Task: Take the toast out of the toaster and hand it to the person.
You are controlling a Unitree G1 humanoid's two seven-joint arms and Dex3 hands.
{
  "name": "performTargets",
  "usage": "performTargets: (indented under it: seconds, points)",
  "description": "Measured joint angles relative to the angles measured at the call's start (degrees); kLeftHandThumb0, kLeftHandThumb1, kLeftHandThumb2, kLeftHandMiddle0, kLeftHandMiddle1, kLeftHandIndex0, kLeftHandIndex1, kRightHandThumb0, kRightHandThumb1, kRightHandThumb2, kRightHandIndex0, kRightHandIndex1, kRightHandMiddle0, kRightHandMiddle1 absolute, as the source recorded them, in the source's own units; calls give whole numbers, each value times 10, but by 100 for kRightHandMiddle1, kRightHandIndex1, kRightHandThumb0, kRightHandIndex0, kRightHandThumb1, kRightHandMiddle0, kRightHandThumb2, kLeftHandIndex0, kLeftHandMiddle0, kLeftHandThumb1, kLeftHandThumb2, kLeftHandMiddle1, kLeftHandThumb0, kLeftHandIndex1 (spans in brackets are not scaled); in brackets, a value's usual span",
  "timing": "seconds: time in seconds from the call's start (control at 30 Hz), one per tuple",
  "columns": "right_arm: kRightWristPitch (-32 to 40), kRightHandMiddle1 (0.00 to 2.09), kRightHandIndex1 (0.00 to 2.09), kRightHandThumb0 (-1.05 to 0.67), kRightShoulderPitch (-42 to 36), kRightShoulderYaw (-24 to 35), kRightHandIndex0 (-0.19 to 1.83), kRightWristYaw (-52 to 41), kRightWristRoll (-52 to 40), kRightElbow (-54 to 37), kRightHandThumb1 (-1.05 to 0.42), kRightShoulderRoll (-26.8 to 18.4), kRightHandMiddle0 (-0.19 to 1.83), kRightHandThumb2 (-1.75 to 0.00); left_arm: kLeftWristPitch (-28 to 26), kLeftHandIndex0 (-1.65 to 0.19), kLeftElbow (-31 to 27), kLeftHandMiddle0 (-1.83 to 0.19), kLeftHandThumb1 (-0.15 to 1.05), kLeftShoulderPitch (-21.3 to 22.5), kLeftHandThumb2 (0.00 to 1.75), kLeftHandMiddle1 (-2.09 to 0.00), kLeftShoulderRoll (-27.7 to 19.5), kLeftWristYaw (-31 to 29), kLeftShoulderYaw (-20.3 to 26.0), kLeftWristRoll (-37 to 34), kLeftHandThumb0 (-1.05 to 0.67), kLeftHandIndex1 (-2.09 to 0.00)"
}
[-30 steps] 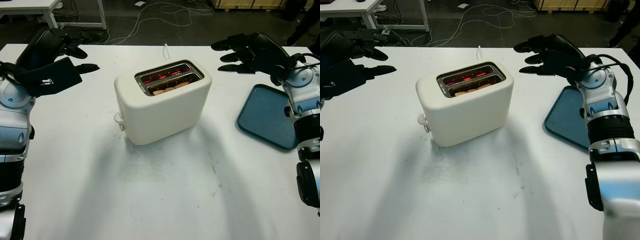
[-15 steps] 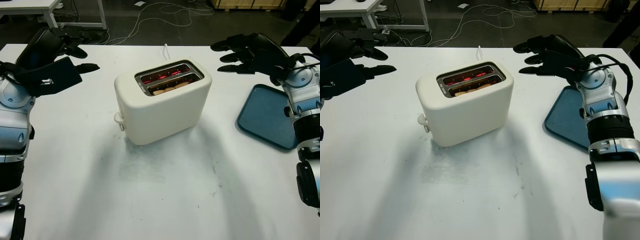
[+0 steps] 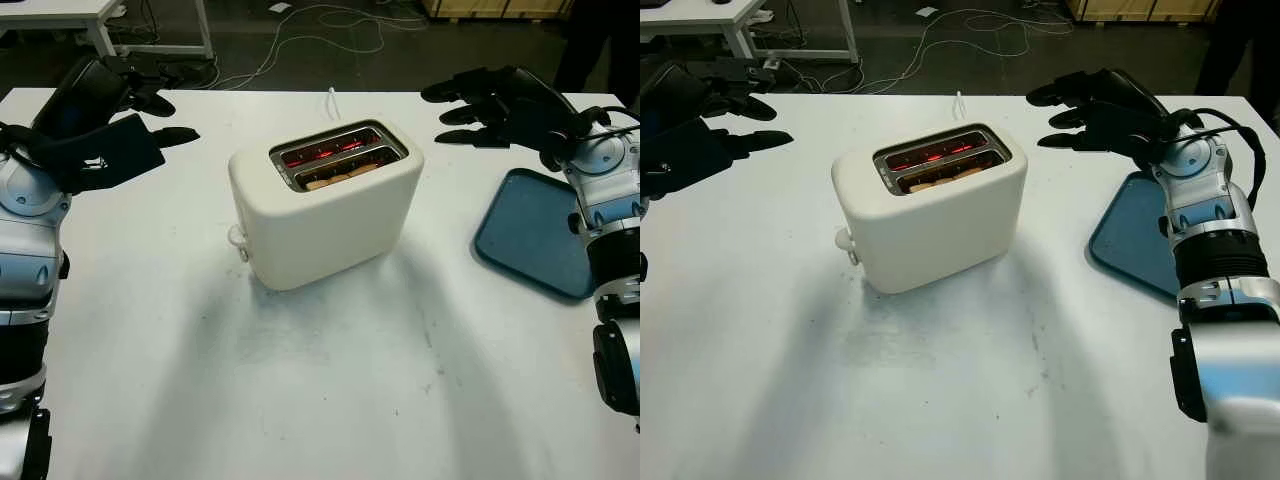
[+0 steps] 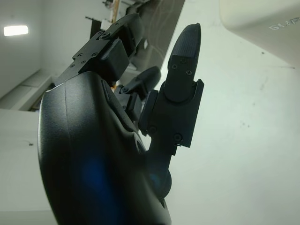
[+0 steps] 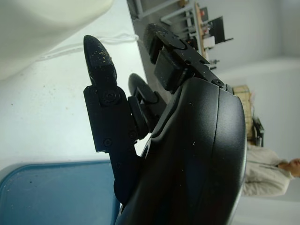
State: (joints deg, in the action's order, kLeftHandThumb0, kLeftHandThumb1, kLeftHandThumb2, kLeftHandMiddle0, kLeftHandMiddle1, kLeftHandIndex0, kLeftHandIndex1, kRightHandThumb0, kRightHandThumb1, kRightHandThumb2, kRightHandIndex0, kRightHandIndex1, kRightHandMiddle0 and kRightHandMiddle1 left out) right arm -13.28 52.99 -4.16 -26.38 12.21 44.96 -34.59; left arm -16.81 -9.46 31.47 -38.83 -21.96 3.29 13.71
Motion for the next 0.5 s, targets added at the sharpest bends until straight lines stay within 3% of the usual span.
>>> performTargets:
  seconds: [0.5]
  points:
    - [0,0,0,-46,0,0,75,0,0,0,-87,0,68,0,0,-64,0,-49,87,0,0,-69,0,0,0,0,-38,-13]
